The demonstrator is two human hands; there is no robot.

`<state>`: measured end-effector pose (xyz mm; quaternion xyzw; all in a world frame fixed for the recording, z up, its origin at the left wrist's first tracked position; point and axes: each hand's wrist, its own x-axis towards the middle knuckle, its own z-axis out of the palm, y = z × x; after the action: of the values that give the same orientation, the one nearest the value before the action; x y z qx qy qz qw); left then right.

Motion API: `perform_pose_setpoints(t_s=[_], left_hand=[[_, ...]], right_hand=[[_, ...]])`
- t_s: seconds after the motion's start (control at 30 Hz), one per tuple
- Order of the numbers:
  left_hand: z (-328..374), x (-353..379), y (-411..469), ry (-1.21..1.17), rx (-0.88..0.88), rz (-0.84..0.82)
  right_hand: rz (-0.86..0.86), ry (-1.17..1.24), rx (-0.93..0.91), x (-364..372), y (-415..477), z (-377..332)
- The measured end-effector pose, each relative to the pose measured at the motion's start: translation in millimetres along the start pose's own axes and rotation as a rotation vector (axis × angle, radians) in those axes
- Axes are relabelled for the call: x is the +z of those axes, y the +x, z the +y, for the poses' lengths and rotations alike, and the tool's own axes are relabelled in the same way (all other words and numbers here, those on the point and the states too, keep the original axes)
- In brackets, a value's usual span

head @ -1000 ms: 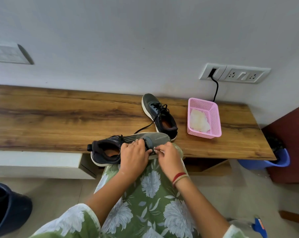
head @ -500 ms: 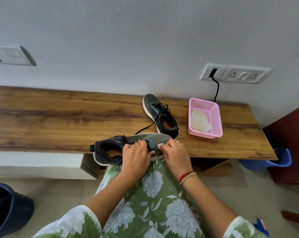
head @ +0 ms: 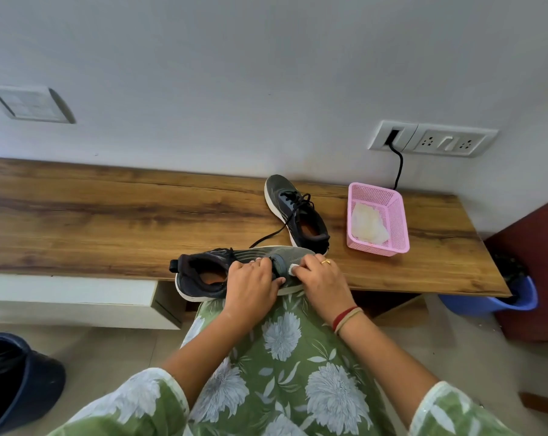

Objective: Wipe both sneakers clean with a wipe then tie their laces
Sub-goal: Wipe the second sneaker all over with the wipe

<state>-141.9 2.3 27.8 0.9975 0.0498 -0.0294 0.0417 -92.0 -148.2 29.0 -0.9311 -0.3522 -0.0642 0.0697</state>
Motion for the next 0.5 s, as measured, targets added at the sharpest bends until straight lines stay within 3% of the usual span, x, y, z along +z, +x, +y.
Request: perform_pose_setpoints(t_s=[0.13, 0.2, 0.3, 0.4, 0.5], left_hand=[[2, 0, 0, -0.005, -0.005, 0.013], [3, -1, 0, -0.006, -0.018, 0.015], [4, 0, 0, -0.017, -0.035, 0.017], [4, 0, -1, -0.025, -0.026, 0.029], [2, 0, -2, 0.008, 0.001, 0.019]], right_hand=[[-0.132, -0.190, -0.050, -17, -3, 11], [-0.174, -0.177, 0.069, -27, 1, 11], [-0.094, -0.010, 0.292, -35, 13, 1], [-0.072, 0.109, 0.211, -23, 14, -19], [-0.117, 0.026, 0.136, -6, 3, -15]])
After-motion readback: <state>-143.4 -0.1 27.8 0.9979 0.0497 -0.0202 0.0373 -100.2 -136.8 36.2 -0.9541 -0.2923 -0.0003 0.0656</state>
